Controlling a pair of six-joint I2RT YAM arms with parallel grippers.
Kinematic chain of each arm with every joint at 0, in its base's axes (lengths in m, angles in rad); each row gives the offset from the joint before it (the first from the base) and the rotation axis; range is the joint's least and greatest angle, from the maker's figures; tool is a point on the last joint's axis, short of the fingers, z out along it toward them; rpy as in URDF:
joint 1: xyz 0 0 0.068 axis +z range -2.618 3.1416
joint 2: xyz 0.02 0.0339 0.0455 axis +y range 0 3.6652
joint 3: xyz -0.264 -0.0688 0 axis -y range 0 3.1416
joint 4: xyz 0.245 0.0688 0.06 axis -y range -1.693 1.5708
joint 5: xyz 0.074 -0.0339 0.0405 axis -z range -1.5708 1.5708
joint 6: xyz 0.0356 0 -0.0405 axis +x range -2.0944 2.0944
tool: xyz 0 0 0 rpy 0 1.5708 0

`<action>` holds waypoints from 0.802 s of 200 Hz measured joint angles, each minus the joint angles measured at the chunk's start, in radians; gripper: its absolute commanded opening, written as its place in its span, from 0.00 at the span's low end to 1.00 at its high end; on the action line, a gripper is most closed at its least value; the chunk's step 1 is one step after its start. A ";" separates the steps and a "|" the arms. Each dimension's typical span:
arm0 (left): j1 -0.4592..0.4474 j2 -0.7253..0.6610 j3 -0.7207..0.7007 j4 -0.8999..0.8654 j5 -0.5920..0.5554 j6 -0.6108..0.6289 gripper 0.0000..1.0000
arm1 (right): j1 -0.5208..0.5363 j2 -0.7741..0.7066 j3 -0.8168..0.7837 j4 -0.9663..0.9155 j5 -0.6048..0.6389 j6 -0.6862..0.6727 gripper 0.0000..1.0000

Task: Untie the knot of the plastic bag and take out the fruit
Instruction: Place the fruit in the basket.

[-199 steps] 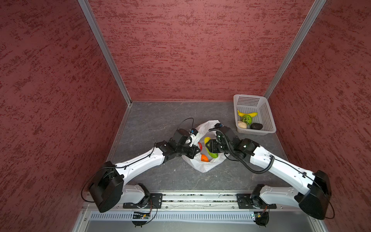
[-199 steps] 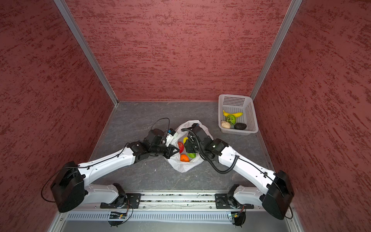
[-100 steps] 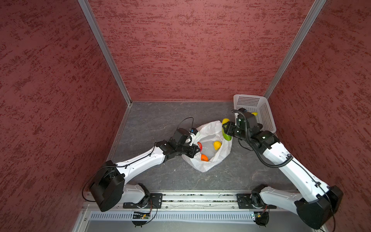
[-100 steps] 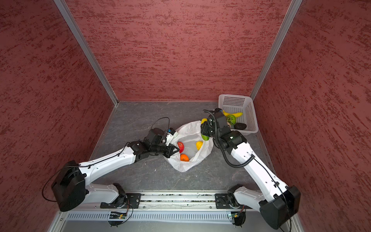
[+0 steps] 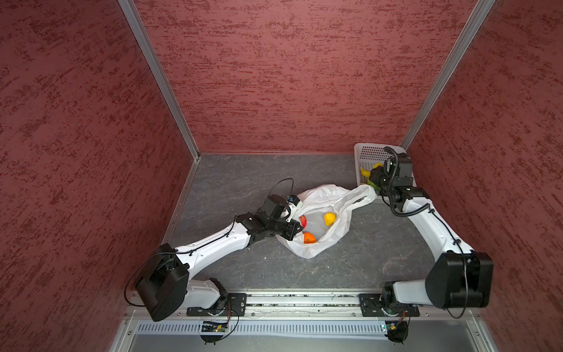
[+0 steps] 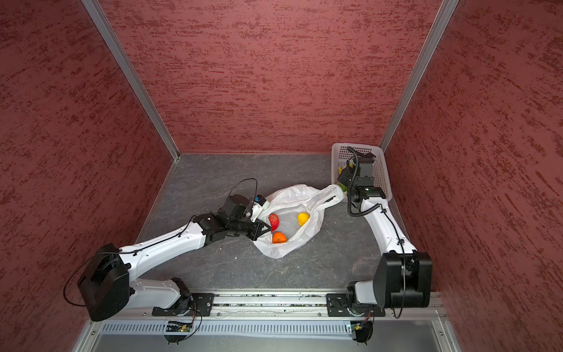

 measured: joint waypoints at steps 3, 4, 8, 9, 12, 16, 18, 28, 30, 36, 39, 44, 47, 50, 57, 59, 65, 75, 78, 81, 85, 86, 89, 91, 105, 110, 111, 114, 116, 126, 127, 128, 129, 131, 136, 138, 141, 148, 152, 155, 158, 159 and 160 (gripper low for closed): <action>0.001 0.000 0.001 -0.002 0.000 0.000 0.00 | -0.006 0.011 0.000 0.010 0.000 0.000 0.36; 0.001 0.000 0.001 -0.002 0.000 0.000 0.00 | -0.006 0.013 0.000 0.013 0.000 0.000 0.36; 0.002 0.000 0.003 -0.005 0.000 0.000 0.00 | -0.013 0.030 0.003 0.024 0.000 0.000 0.36; 0.002 0.000 0.004 -0.006 0.000 0.000 0.00 | -0.015 0.034 0.004 0.027 0.000 0.000 0.36; 0.002 0.000 0.005 -0.006 0.000 0.001 0.00 | -0.018 0.045 0.006 0.035 0.000 0.000 0.36; 0.003 -0.001 0.006 -0.007 0.000 0.001 0.00 | -0.024 0.062 0.010 0.045 0.000 0.000 0.36; 0.004 -0.001 0.007 -0.008 0.000 0.001 0.00 | -0.027 0.071 0.012 0.051 0.001 0.000 0.36; 0.006 -0.004 0.010 -0.011 0.000 0.001 0.00 | -0.039 0.116 0.025 0.074 0.002 0.000 0.36; 0.006 -0.005 0.010 -0.012 0.000 0.001 0.00 | -0.041 0.125 0.028 0.080 0.003 0.000 0.36; 0.006 -0.008 0.011 -0.016 0.000 0.002 0.00 | -0.047 0.151 0.040 0.090 0.005 0.001 0.36; 0.006 -0.010 0.011 -0.017 0.000 0.002 0.00 | -0.049 0.164 0.045 0.096 0.006 0.001 0.36; 0.008 -0.013 0.013 -0.021 0.000 0.002 0.00 | -0.053 0.188 0.057 0.104 0.008 0.001 0.36; 0.009 -0.014 0.013 -0.023 0.000 0.002 0.00 | -0.055 0.206 0.067 0.108 0.011 0.001 0.36; 0.010 -0.016 0.013 -0.023 0.000 0.003 0.00 | -0.056 0.216 0.075 0.111 0.012 0.001 0.37; 0.011 -0.019 0.013 -0.026 0.000 0.005 0.00 | -0.059 0.247 0.096 0.121 0.017 0.000 0.37; 0.011 -0.021 0.013 -0.027 0.000 0.005 0.00 | -0.060 0.256 0.102 0.124 0.019 0.000 0.37; 0.013 -0.024 0.013 -0.030 0.000 0.007 0.00 | -0.063 0.280 0.121 0.131 0.022 0.000 0.37; 0.016 -0.029 0.013 -0.034 0.000 0.008 0.00 | -0.067 0.317 0.151 0.143 0.028 -0.001 0.40; 0.017 -0.031 0.013 -0.036 0.000 0.009 0.00 | -0.068 0.325 0.159 0.146 0.031 -0.001 0.42; 0.018 -0.032 0.013 -0.037 0.001 0.010 0.00 | -0.069 0.334 0.166 0.149 0.032 -0.001 0.45; 0.018 -0.034 0.013 -0.039 0.000 0.011 0.00 | -0.070 0.344 0.175 0.153 0.036 -0.002 0.51; 0.019 -0.034 0.013 -0.040 0.000 0.011 0.00 | -0.070 0.346 0.176 0.153 0.037 -0.002 0.52; 0.020 -0.037 0.013 -0.041 0.001 0.012 0.00 | -0.071 0.354 0.183 0.155 0.039 -0.003 0.57; 0.020 -0.037 0.013 -0.042 0.000 0.013 0.00 | -0.072 0.356 0.186 0.156 0.041 -0.004 0.59; 0.025 -0.047 0.013 -0.048 0.001 0.018 0.00 | -0.075 0.382 0.209 0.158 0.051 -0.008 0.70; 0.026 -0.050 0.013 -0.050 0.001 0.019 0.00 | -0.076 0.389 0.217 0.158 0.055 -0.010 0.74; 0.027 -0.051 0.013 -0.050 0.001 0.019 0.00 | -0.076 0.390 0.217 0.158 0.055 -0.010 0.75; 0.028 -0.053 0.013 -0.051 0.001 0.020 0.00 | -0.076 0.392 0.220 0.158 0.056 -0.010 0.77; 0.028 -0.055 0.013 -0.051 0.001 0.020 0.00 | -0.076 0.394 0.221 0.158 0.057 -0.009 0.78; 0.030 -0.060 0.013 -0.052 0.000 0.021 0.00 | -0.077 0.396 0.223 0.159 0.062 -0.012 0.85; 0.030 -0.061 0.013 -0.052 0.000 0.022 0.00 | -0.077 0.396 0.223 0.158 0.063 -0.011 0.86; 0.030 -0.061 0.013 -0.052 0.000 0.022 0.00 | -0.077 0.396 0.223 0.158 0.063 -0.012 0.87; 0.030 -0.062 0.013 -0.052 0.000 0.023 0.00 | -0.077 0.396 0.223 0.158 0.063 -0.012 0.88; 0.030 -0.063 0.013 -0.052 0.000 0.023 0.00 | -0.077 0.396 0.223 0.158 0.064 -0.012 0.89; 0.030 -0.065 0.013 -0.052 0.000 0.024 0.00 | -0.077 0.396 0.223 0.158 0.066 -0.013 0.94; 0.030 -0.066 0.013 -0.052 0.000 0.024 0.00 | -0.077 0.396 0.223 0.159 0.066 -0.016 0.95; 0.030 -0.066 0.013 -0.052 0.001 0.024 0.00 | -0.077 0.396 0.223 0.158 0.067 -0.014 0.98; 0.031 -0.066 0.013 -0.052 0.001 0.024 0.00 | -0.077 0.396 0.223 0.158 0.068 -0.016 0.98; 0.031 -0.066 0.013 -0.052 0.001 0.024 0.00 | -0.077 0.396 0.223 0.157 0.069 -0.021 0.98; 0.031 -0.066 0.013 -0.052 0.001 0.024 0.00 | -0.077 0.395 0.223 0.157 0.069 -0.020 0.99; 0.031 -0.066 0.013 -0.053 0.001 0.024 0.00 | -0.077 0.395 0.223 0.157 0.069 -0.021 0.99; 0.031 -0.066 0.013 -0.053 0.001 0.024 0.00 | -0.077 0.395 0.222 0.157 0.069 -0.022 0.99; 0.031 -0.066 0.013 -0.053 0.001 0.024 0.00 | -0.077 0.395 0.222 0.157 0.069 -0.023 0.99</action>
